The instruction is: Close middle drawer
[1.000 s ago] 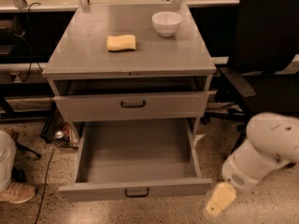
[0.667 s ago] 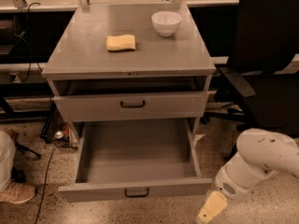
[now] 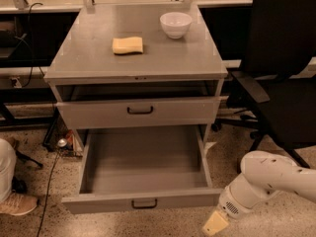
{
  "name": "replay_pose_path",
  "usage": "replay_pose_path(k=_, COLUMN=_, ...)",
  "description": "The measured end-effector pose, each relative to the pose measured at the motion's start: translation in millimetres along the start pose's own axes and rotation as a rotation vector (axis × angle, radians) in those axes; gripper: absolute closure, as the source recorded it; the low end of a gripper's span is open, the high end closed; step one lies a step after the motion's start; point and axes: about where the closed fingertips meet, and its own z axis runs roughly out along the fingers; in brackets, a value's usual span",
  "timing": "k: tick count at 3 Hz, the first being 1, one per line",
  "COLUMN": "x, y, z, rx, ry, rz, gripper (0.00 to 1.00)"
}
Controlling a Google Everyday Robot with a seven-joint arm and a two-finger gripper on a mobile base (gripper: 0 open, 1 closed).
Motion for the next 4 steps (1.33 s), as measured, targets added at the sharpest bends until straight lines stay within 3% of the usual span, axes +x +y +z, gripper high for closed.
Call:
replay_pose_path(k=2, x=-1, y=-3, z=14, rx=0.001, ry=-0.015, rz=0.010, gripper=0.87)
replay_pose_path(k=3, x=-9, y=-15, z=54, rx=0.010, ry=-0.052, rz=0.016, gripper=1.00)
replay_pose_path(k=4, x=-26, y=-29, z=87, rx=0.025, ry=-0.119, rz=0.004, gripper=1.00)
